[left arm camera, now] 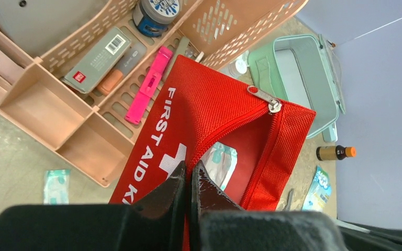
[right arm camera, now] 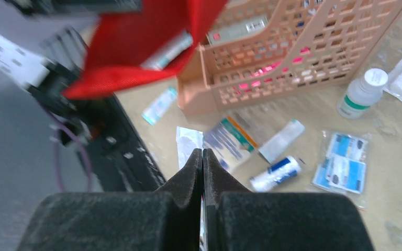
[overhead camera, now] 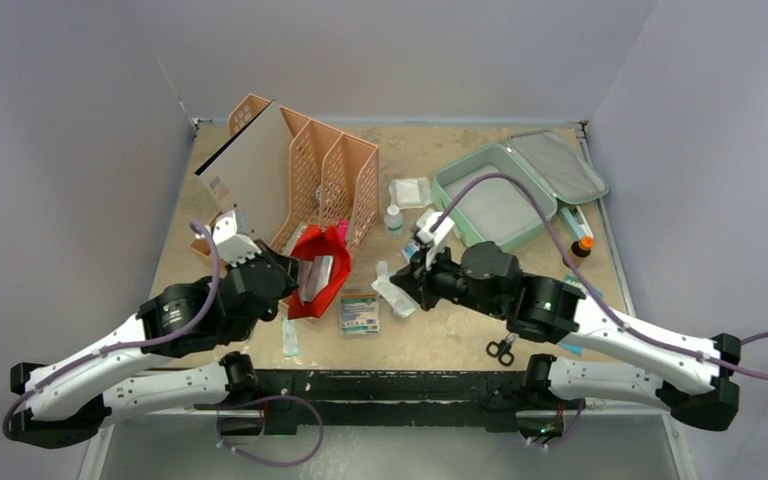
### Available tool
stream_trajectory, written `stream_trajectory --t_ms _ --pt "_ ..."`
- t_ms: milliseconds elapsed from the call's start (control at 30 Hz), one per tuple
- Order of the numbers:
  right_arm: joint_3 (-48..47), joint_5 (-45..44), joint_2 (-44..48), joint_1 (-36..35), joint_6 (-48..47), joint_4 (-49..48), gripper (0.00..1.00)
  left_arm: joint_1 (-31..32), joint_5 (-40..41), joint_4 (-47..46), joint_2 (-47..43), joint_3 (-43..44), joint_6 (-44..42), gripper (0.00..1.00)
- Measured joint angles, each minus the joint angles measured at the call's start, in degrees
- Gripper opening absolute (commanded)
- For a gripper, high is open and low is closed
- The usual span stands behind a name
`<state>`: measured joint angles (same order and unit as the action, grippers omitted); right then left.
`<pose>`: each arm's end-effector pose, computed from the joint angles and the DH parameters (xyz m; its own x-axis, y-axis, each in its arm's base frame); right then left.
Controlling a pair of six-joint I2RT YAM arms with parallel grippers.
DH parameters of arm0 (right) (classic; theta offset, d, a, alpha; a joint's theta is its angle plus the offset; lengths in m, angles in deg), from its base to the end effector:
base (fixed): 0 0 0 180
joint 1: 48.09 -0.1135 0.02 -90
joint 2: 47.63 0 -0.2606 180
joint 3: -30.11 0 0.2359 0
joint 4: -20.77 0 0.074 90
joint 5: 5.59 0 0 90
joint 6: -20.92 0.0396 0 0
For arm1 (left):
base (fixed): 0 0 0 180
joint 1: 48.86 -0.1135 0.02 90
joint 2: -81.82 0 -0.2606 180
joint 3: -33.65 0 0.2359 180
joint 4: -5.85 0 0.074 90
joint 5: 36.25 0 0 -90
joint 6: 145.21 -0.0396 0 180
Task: Organize the medicine kit
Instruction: Place the medical item at the medicine pouch.
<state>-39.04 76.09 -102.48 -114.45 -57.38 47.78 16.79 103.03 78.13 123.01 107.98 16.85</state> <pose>0.0890 0.1891 0.3599 -0.2587 -0.0907 -0.9617 -0.8143 0.5560 0.1666 0.0681 -0.0777 0.3511 -0.4150 -0.5883 -0.6940 -0.1392 0.7949 -0.5905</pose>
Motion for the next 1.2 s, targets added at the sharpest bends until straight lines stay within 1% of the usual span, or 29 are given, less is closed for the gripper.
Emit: stream_trajectory --t_ms 133,300,400,533,667,800,1000,1200 --pt "-3.1 0.5 3.0 0.0 8.3 0.0 0.00 0.0 -0.8 -3.1 1.8 -1.2 1.0 0.00" --pt "-3.6 0.3 4.0 0.0 19.8 -6.3 0.00 0.0 -2.3 -6.5 4.8 -1.3 2.1 0.00" --pt "-6.3 -3.5 1.2 0.0 29.2 -6.1 0.00 0.0 -3.7 -9.7 6.0 -2.1 2.3 0.00" --pt "-10.0 -7.1 -4.7 0.0 36.8 -6.4 0.00 0.0 -5.7 -13.6 6.0 -3.8 2.3 0.00" --pt "-12.1 -9.6 -10.4 0.0 41.6 -6.0 0.00 0.0 -7.3 -15.6 6.0 -4.2 2.3 0.00" --pt "-14.5 -14.3 -15.1 0.0 45.2 -2.1 0.00 0.0 -8.3 -17.0 5.7 -4.2 2.2 0.00" --pt "-16.8 -20.2 -19.1 0.0 48.2 2.5 0.00 0.0 -8.6 -17.6 5.7 -4.1 1.3 0.00" --pt "-18.4 -23.8 -21.5 0.0 48.8 4.4 0.15 0.0 -8.6 -16.9 6.5 -3.8 0.2 0.00"
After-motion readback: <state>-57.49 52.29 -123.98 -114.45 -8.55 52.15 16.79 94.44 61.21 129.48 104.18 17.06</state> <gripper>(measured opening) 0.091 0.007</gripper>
